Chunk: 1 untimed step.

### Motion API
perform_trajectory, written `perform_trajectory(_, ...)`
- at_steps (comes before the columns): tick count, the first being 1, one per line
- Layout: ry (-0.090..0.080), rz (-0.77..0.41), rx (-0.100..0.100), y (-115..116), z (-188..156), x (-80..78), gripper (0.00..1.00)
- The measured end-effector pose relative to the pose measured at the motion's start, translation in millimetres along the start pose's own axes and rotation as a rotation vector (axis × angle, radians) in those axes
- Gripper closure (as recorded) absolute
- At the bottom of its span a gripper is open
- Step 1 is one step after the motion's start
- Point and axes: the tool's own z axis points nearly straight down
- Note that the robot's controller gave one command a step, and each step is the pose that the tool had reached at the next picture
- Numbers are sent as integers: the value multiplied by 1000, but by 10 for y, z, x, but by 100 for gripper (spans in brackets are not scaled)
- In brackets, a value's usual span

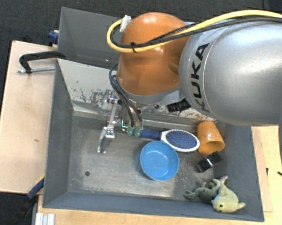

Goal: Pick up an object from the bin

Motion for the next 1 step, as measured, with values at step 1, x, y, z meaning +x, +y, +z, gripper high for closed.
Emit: perform_trajectory(1, -3, -42, 2, -767, 1603, -203, 0)
